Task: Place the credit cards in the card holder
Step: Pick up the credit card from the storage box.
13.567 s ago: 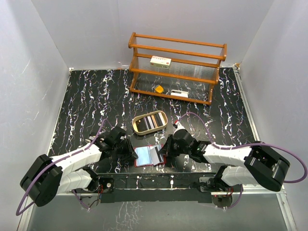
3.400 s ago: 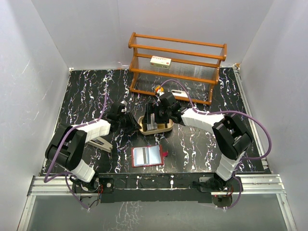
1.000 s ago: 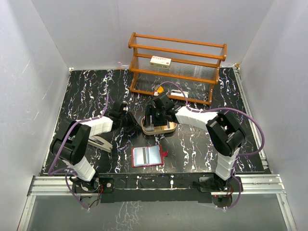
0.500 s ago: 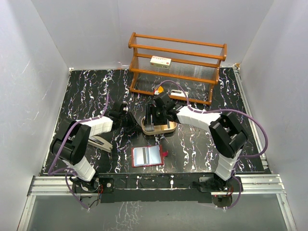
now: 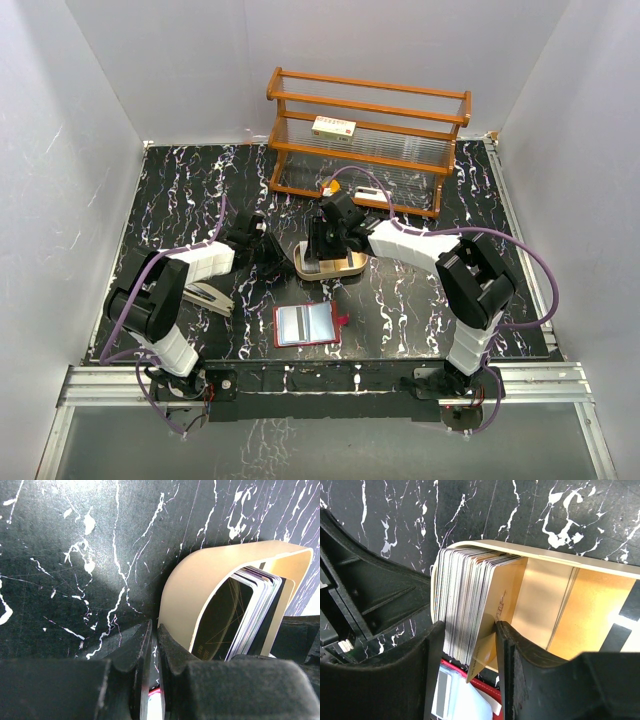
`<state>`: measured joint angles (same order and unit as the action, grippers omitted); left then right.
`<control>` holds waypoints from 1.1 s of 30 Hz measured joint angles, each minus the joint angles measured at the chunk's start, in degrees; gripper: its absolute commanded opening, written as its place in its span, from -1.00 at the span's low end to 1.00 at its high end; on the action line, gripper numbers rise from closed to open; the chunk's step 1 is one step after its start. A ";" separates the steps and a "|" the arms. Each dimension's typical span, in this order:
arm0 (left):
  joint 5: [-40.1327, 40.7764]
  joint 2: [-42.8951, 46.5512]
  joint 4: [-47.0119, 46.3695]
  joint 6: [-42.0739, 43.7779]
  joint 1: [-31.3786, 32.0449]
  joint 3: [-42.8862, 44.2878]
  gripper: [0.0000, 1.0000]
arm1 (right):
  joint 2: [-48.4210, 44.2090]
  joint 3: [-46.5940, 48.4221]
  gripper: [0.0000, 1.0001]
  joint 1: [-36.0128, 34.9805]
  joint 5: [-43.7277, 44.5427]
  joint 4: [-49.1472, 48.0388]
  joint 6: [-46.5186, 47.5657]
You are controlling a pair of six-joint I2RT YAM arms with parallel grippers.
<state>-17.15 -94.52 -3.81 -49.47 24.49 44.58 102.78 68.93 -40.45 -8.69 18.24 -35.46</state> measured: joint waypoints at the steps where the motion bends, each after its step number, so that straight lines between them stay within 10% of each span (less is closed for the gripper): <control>1: 0.00 0.00 0.00 0.00 0.00 0.00 -0.82 | 0.00 0.00 -0.21 0.00 0.24 0.07 0.00; 19: 0.20 0.00 0.70 0.46 -0.02 0.11 -0.81 | -4.09 -0.92 -0.99 0.13 3.58 1.79 -0.02; 33: 2.80 2.14 8.26 3.69 0.00 4.85 -0.22 | -7.69 -0.79 -1.00 -0.07 10.91 7.26 0.92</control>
<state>-14.35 -92.38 4.45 -45.78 24.49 49.43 95.09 68.14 -40.51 2.22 25.50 -34.54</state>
